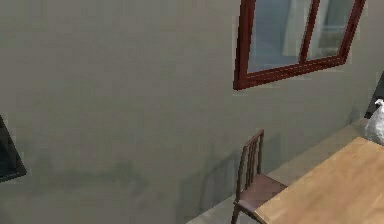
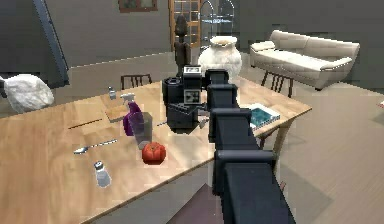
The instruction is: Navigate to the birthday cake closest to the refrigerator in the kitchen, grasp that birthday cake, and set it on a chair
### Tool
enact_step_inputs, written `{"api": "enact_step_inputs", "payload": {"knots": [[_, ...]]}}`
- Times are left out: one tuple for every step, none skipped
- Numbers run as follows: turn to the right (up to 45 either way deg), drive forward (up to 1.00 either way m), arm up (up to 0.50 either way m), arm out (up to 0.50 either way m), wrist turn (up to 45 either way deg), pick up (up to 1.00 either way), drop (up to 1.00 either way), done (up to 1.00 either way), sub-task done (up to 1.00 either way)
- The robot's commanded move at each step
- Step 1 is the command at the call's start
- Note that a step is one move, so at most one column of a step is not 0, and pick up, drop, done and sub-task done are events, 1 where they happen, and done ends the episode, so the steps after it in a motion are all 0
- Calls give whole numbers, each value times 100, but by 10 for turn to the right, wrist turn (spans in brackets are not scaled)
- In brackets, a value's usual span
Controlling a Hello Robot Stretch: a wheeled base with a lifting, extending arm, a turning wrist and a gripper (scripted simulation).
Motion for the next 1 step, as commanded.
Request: {"api": "enact_step_inputs", "payload": {"knots": [[0, 0, 0, 0, 0, 0, 0, 100, 0]]}}
